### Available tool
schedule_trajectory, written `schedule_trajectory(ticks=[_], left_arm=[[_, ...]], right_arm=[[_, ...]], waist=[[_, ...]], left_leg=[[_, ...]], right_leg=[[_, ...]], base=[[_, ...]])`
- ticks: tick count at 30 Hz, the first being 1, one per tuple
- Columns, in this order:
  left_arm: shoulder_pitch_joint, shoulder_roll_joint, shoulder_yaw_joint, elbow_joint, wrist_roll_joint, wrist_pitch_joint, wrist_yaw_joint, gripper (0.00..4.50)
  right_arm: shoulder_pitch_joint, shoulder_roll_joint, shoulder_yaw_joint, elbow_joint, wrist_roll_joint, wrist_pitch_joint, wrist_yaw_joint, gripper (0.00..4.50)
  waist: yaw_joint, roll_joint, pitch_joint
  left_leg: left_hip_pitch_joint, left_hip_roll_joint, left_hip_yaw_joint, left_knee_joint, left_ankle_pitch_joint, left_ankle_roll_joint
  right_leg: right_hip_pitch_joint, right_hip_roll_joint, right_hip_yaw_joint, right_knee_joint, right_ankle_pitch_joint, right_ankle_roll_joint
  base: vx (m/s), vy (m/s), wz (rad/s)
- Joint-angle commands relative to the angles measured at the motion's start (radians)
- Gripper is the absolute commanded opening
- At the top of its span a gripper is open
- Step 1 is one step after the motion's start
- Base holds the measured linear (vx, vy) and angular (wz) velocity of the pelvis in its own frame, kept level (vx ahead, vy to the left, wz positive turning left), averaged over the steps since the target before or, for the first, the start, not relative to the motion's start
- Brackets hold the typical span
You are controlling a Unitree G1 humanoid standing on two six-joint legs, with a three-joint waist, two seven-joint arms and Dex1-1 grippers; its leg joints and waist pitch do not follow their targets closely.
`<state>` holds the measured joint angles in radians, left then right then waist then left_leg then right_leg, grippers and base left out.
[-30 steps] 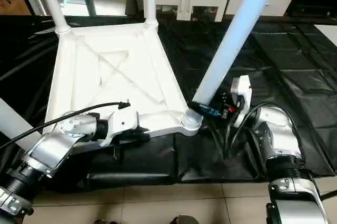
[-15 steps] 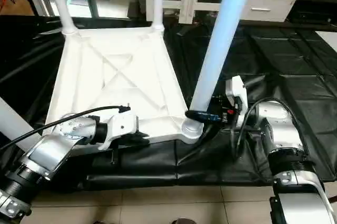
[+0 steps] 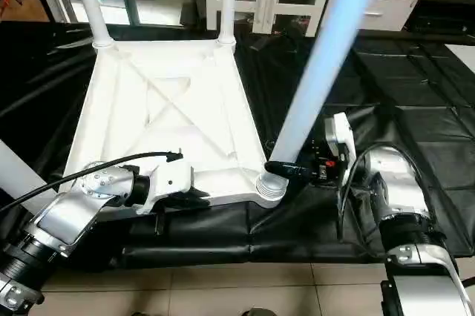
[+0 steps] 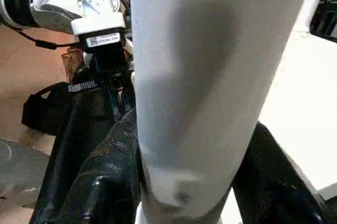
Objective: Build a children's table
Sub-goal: Insert table leg to table base
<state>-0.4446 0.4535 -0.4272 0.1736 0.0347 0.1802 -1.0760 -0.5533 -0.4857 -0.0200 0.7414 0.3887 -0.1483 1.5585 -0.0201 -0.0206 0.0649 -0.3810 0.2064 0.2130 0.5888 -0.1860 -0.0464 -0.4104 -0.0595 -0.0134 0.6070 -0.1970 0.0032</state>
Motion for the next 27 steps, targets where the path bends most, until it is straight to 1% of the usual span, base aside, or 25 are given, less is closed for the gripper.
schedule_trajectory(ticks=[1,2,4,6,7,8,9,10,11,14,15,17,19,20,21,25,27], left_arm=[[0.023,-0.011,-0.016,0.011,-0.022,-0.010,-0.029,0.00],[0.021,-0.011,-0.016,0.013,-0.020,-0.010,-0.029,0.00],[0.017,-0.013,-0.015,0.018,-0.015,-0.013,-0.022,0.00],[0.014,-0.015,-0.015,0.021,-0.011,-0.014,-0.018,0.00],[0.013,-0.016,-0.015,0.024,-0.007,-0.012,-0.012,0.00],[0.013,-0.016,-0.015,0.025,-0.005,-0.012,-0.009,0.00],[0.013,-0.016,-0.015,0.026,-0.001,-0.011,-0.006,0.00],[0.013,-0.017,-0.015,0.026,0.000,-0.010,-0.003,0.00],[0.014,-0.017,-0.014,0.025,0.000,-0.007,-0.001,0.00],[0.018,-0.019,-0.013,0.021,-0.002,-0.002,-0.001,0.00],[0.018,-0.020,-0.013,0.021,-0.002,-0.002,-0.001,0.00],[0.019,-0.021,-0.012,0.020,0.000,0.001,-0.002,0.00],[0.020,-0.022,-0.012,0.019,0.001,0.002,-0.002,0.00],[0.021,-0.023,-0.012,0.019,0.001,0.002,-0.001,0.00],[0.021,-0.023,-0.012,0.019,0.001,0.002,-0.001,0.00],[0.019,-0.029,-0.012,0.018,0.001,0.007,0.004,0.00],[0.017,-0.036,-0.013,0.015,0.001,0.017,0.012,0.00]], right_arm=[[0.077,-0.012,0.046,0.094,-0.097,0.013,-0.043,1.83],[0.077,-0.009,0.043,0.099,-0.103,0.005,-0.065,1.83],[0.074,0.005,0.029,0.119,-0.107,-0.014,-0.124,1.83],[0.074,0.013,0.021,0.132,-0.107,-0.024,-0.159,1.83],[0.079,0.023,0.015,0.139,-0.112,-0.025,-0.200,1.83],[0.082,0.027,0.014,0.138,-0.114,-0.024,-0.213,1.83],[0.088,0.031,0.015,0.135,-0.117,-0.022,-0.225,1.83],[0.095,0.037,0.016,0.132,-0.120,-0.018,-0.242,1.83],[0.100,0.041,0.017,0.130,-0.122,-0.013,-0.255,1.83],[0.118,0.053,0.021,0.121,-0.124,-0.008,-0.274,1.83],[0.120,0.055,0.022,0.120,-0.124,-0.009,-0.275,1.83],[0.128,0.060,0.026,0.118,-0.128,-0.013,-0.291,1.83],[0.130,0.062,0.026,0.116,-0.128,-0.010,-0.308,1.83],[0.129,0.064,0.028,0.116,-0.132,-0.004,-0.327,1.83],[0.129,0.065,0.029,0.115,-0.133,-0.002,-0.333,1.83],[0.119,0.074,0.039,0.131,-0.159,0.007,-0.401,1.83],[0.107,0.084,0.053,0.141,-0.185,0.015,-0.456,1.83]], waist=[[-0.007,-0.002,-0.031],[-0.008,-0.003,-0.031],[-0.010,-0.004,-0.027],[-0.014,-0.004,-0.021],[-0.017,-0.006,-0.018],[-0.020,-0.008,-0.014],[-0.021,-0.007,-0.013],[-0.025,-0.010,-0.014],[-0.026,-0.008,-0.014],[-0.037,-0.009,-0.012],[-0.038,-0.008,-0.012],[-0.043,-0.007,-0.012],[-0.045,-0.006,-0.014],[-0.045,-0.006,-0.014],[-0.047,-0.006,-0.013],[-0.055,-0.005,-0.011],[-0.061,-0.005,-0.010]], left_leg=[[0.024,0.037,-0.019,-0.078,-0.324,0.040],[0.024,0.037,-0.020,-0.079,-0.331,0.037],[0.024,0.036,-0.021,-0.080,-0.356,0.029],[0.029,0.035,-0.024,-0.083,-0.414,0.012],[0.033,0.033,-0.029,-0.082,-0.453,-0.002],[0.036,0.031,-0.032,-0.082,-0.483,-0.010],[0.039,0.031,-0.035,-0.082,-0.497,-0.015],[0.039,0.030,-0.039,-0.082,-0.506,-0.017],[0.040,0.030,-0.040,-0.083,-0.508,-0.017],[0.037,0.031,-0.046,-0.088,-0.531,-0.019],[0.038,0.031,-0.047,-0.089,-0.537,-0.020],[0.037,0.032,-0.050,-0.093,-0.554,-0.025],[0.034,0.033,-0.050,-0.097,-0.554,-0.026],[0.034,0.033,-0.050,-0.097,-0.554,-0.026],[0.036,0.033,-0.049,-0.098,-0.563,-0.026],[0.037,0.032,-0.051,-0.100,-0.577,-0.031],[0.036,0.031,-0.053,-0.103,-0.586,-0.034]], right_leg=[[0.016,-0.056,0.031,-0.095,-0.307,-0.242],[0.017,-0.056,0.031,-0.096,-0.317,-0.239],[0.013,-0.057,0.032,-0.100,-0.358,-0.229],[0.006,-0.058,0.031,-0.109,-0.450,-0.206],[0.002,-0.060,0.031,-0.114,-0.518,-0.185],[-0.004,-0.060,0.031,-0.122,-0.583,-0.162],[-0.006,-0.061,0.030,-0.124,-0.613,-0.150],[-0.007,-0.061,0.029,-0.127,-0.648,-0.131],[-0.008,-0.062,0.030,-0.129,-0.656,-0.126],[-0.012,-0.061,0.028,-0.131,-0.664,-0.118],[-0.013,-0.060,0.027,-0.131,-0.666,-0.116],[-0.013,-0.060,0.025,-0.131,-0.648,-0.118],[-0.010,-0.059,0.024,-0.131,-0.611,-0.128],[-0.010,-0.059,0.024,-0.131,-0.611,-0.128],[-0.012,-0.059,0.025,-0.132,-0.601,-0.134],[-0.015,-0.060,0.024,-0.135,-0.619,-0.128],[-0.014,-0.061,0.022,-0.137,-0.627,-0.122]], base=[[0.000,0.000,0.00],[0.000,0.000,0.00],[0.000,0.000,0.00],[0.000,0.000,0.00],[0.000,0.000,0.00],[0.000,0.000,0.00],[0.000,0.000,0.00],[0.000,0.000,0.00],[0.000,0.000,0.00],[0.000,0.000,0.00],[0.000,0.000,0.00],[0.000,0.000,0.00],[0.000,0.000,0.00],[0.000,0.000,0.00],[0.000,0.000,0.00],[0.000,0.000,0.00],[0.000,0.000,0.00]])
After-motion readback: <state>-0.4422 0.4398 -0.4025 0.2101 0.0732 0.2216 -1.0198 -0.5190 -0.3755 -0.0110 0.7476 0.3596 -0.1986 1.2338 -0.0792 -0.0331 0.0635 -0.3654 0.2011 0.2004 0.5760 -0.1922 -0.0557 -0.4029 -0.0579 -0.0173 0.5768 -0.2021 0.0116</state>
